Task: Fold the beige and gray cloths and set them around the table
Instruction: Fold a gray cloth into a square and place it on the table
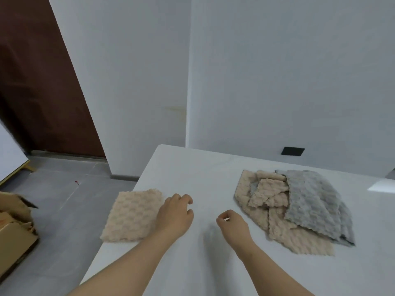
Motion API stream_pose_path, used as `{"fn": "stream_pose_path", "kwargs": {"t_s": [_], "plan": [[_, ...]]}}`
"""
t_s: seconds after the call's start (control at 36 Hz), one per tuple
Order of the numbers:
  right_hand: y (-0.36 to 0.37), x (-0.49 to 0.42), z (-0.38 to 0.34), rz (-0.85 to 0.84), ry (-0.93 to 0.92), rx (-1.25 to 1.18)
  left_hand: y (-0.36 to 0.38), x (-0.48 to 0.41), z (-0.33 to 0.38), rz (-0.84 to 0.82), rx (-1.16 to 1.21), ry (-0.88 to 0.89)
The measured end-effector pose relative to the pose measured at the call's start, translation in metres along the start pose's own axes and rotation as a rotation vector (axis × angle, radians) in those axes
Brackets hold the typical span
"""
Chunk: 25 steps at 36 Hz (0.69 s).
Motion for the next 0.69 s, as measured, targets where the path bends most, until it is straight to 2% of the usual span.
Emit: {"fn": "stream_pose_path", "kwargs": {"t_s": [0.33, 0.61, 0.69], "plan": [[-0.159, 0.035, 0.095, 0.127, -0.065, 0.193, 0.096, -0.02, 0.181, 0.031, -0.161, 0.182], [-0.235, 0.034, 0.163, 0.279, -0.171, 0.584, 0.16, -0.041, 0.255, 0.273, -0.403, 0.366], [-0.24, 0.024, 0.175, 0.357, -0.262, 0.665, 0.174, -0.05, 0.262, 0.344, -0.459, 0.414]]}}
Point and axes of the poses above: each hand's wrist, its own x-axis away from the middle knuckle, its own y-axis out of the palm, z = x × y, the point moved 4 cm from there along -x, towards the middle knuckle, and after that the axes turned 14 degrees about -z, right-handed, at the moved point
